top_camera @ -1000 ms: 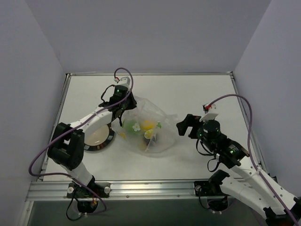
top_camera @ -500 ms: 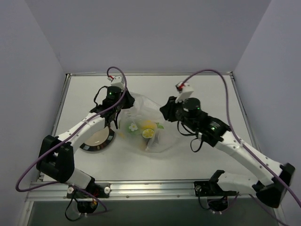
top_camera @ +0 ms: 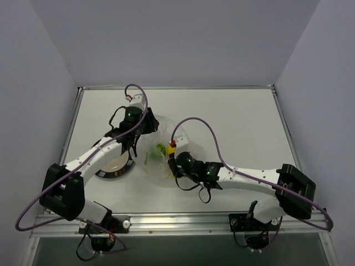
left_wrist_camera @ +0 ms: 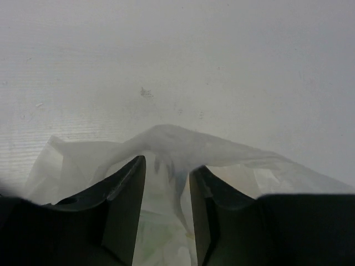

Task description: Take the fake fruits out of the plastic bag

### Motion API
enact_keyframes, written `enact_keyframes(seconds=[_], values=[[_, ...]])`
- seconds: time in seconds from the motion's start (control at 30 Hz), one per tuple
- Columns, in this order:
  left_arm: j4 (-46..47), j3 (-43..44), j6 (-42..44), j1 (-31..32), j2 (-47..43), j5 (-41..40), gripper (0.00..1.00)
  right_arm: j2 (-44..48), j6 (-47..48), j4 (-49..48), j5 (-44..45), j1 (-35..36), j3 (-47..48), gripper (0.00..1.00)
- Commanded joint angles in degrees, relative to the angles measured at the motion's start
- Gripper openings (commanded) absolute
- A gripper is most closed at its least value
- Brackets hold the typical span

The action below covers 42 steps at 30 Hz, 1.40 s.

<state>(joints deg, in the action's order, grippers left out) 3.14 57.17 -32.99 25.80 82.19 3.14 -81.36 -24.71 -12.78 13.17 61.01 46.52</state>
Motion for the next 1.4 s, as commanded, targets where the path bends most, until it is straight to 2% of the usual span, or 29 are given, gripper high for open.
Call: enact_keyframes(seconds=[0.0, 0.03, 0.1, 0.13, 0.23, 0.3, 0.37, 0.47, 0.5, 0.67, 0.8, 0.9, 0.93, 1.03, 1.2, 1.37], values=[[-2.3, 3.6, -0.1, -0.1, -5.1, -1.1, 0.37, -1.1, -5.2, -8.6, 5.4, 2.4, -5.2, 0.12], [-3.0, 4.3, -0.4, 0.2, -6.1, -0.8, 0.49, -1.5, -5.5, -9.4, 5.7, 2.5, -5.8, 0.12], [-5.5, 3.7, -0.8, 1.2, -10.8, -0.9, 0.59, -3.3, -5.5, -9.7, 6.4, 2.4, -6.3, 0.12], [-6.6, 2.6, -1.0, 1.5, -12.5, -0.9, 0.69, -3.7, -5.4, -10.2, 6.4, 2.5, -6.2, 0.12], [-11.7, 0.9, -0.3, 2.6, -19.0, -1.1, 0.82, -4.4, -4.5, -10.3, 6.3, 2.4, -5.4, 0.12], [-15.0, -0.1, 0.2, 3.6, -23.4, -1.2, 0.83, -3.7, -4.1, -10.4, 6.1, 2.1, -5.1, 0.12], [-18.0, -2.8, 0.0, 5.0, -27.1, -1.4, 0.61, -2.8, -4.0, -10.3, 5.6, 1.4, -5.2, 0.13], [-19.8, -6.5, -1.4, 10.2, -30.5, -2.6, 0.39, -1.4, -3.9, -9.7, 4.1, 1.0, -5.0, 0.15], [-19.7, -7.3, -2.1, 13.6, -31.0, -4.3, 0.37, -1.2, -3.9, -9.0, 3.6, 0.9, -4.9, 0.16], [-12.6, -9.4, -5.5, 21.6, -29.4, -7.7, 0.36, 1.0, -3.9, -6.9, 2.2, 0.5, -4.1, 0.19], [-6.1, -8.7, -6.0, 23.2, -23.0, -6.8, 0.34, 3.6, -4.6, -5.9, 1.9, 0.4, -4.9, 0.19], [-7.1, -8.7, -5.3, 23.6, -19.3, -14.0, 0.30, 5.6, -5.1, -4.7, 2.6, 0.3, -5.7, 0.20], [-8.8, -9.7, -5.2, 23.6, -18.3, -18.8, 0.26, 6.7, -5.2, -4.5, 2.7, 0.1, -5.8, 0.20], [-11.7, -13.4, -6.6, 23.5, -19.0, -24.5, 0.22, 8.8, -5.0, -3.7, 2.9, -0.6, -6.6, 0.20], [-11.2, -19.4, -8.9, 23.5, -22.8, -27.1, 0.22, 9.3, -3.6, -3.0, 2.0, -1.9, -4.3, 0.20], [-9.4, -22.0, -10.5, 23.5, -22.8, -26.7, 0.22, 3.2, -1.5, -3.4, -0.1, -2.2, 2.9, 0.20]])
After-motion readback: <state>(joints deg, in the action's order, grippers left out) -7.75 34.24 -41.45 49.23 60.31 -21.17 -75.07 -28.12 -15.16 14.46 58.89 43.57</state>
